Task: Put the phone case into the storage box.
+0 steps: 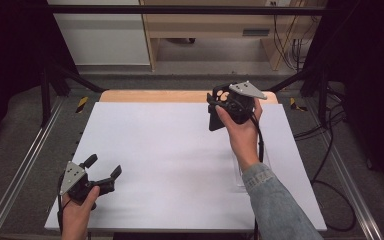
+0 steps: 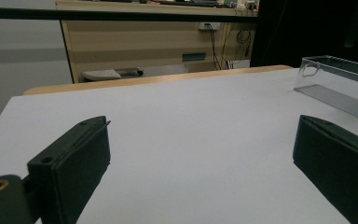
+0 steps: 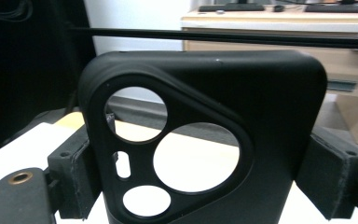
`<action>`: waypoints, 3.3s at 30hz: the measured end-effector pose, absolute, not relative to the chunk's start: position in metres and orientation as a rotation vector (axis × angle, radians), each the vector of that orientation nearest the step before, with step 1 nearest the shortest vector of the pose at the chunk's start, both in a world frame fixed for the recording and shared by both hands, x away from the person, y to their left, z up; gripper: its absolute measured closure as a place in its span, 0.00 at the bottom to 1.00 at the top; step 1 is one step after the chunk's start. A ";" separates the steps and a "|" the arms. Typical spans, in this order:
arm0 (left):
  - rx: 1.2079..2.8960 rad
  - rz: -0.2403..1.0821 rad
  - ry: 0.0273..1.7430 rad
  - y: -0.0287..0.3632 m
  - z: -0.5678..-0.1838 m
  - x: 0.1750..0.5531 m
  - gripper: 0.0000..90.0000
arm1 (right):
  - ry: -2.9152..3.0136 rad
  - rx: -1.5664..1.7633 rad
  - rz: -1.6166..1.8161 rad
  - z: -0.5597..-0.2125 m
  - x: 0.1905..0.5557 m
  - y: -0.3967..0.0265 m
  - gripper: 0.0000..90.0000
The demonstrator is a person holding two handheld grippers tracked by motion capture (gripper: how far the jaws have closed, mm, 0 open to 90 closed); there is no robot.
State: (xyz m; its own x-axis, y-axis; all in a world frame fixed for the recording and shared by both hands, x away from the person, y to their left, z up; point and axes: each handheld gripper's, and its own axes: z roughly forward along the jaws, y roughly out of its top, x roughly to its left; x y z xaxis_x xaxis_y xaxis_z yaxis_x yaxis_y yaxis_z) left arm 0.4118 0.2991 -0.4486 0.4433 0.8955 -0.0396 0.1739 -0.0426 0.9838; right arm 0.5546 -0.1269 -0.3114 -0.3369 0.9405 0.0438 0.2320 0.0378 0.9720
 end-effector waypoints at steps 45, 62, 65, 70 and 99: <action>1.533 0.760 0.964 0.296 -0.450 0.412 0.04 | 1.508 1.349 1.178 -0.331 0.590 -0.200 0.16; 1.537 0.760 0.956 0.294 -0.450 0.413 0.04 | 1.506 1.374 1.148 -0.344 0.600 -0.206 0.16; 1.538 0.760 0.953 0.294 -0.450 0.413 0.04 | 1.510 1.385 1.139 -0.348 0.603 -0.205 0.16; 1.541 0.757 0.949 0.293 -0.450 0.413 0.04 | 1.514 1.383 1.128 -0.353 0.607 -0.205 0.16; 1.543 0.753 0.946 0.293 -0.451 0.414 0.04 | 1.514 1.435 1.085 -0.378 0.627 -0.202 0.16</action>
